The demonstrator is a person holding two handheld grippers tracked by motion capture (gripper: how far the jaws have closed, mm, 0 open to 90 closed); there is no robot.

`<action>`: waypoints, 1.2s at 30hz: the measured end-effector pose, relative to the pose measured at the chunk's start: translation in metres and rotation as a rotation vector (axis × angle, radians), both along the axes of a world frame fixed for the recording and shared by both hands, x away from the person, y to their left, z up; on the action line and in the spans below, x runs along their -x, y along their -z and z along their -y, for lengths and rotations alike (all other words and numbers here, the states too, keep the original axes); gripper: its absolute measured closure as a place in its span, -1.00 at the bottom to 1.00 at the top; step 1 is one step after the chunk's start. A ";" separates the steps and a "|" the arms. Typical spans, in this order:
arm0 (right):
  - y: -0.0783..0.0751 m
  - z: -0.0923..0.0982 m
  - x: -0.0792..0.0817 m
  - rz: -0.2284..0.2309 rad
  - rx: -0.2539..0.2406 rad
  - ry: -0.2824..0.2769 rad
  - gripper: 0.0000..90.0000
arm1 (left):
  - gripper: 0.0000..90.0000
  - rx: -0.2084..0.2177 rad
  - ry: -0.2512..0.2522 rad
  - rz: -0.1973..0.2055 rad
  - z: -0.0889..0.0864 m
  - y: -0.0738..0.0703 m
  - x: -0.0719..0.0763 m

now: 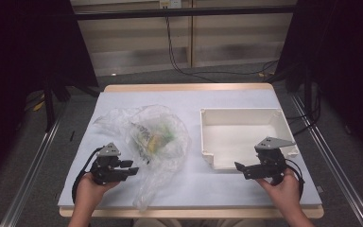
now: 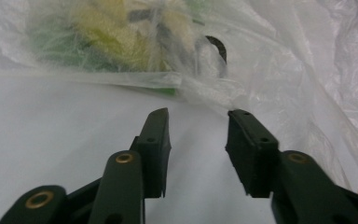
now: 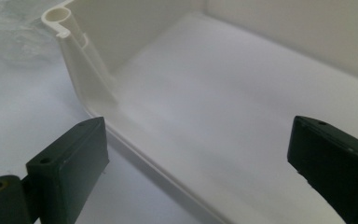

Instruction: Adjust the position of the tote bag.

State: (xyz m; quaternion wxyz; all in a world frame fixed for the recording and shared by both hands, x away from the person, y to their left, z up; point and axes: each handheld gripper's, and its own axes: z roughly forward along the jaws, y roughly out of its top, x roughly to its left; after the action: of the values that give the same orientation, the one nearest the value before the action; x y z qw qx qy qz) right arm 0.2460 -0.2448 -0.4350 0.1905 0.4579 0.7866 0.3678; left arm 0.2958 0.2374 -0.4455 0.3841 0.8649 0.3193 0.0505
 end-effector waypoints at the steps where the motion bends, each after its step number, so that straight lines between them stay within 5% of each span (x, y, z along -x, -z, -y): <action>1: 0.000 0.000 0.001 -0.001 0.008 -0.002 -0.89 | 0.51 0.000 0.000 0.000 0.000 0.000 0.000; 12: -0.004 -0.003 0.008 0.011 0.014 -0.007 -0.88 | 1.00 -0.042 0.099 0.013 0.038 -0.001 0.003; 21: -0.002 -0.003 0.008 0.008 0.022 -0.010 -0.88 | 1.00 -0.066 0.137 -0.002 0.066 0.007 0.003; 29: -0.001 -0.004 0.008 0.005 0.018 -0.013 -0.88 | 1.00 -0.028 0.145 0.040 0.091 0.006 0.004; 36: -0.001 -0.004 0.009 -0.002 0.016 -0.009 -0.88 | 1.00 -0.037 0.159 0.061 0.107 0.008 0.004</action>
State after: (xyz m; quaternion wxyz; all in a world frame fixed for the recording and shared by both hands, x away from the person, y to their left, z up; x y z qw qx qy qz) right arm 0.2373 -0.2409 -0.4336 0.1919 0.4532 0.7917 0.3620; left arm 0.2918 0.1307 -0.4530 0.3803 0.8926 0.2365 0.0521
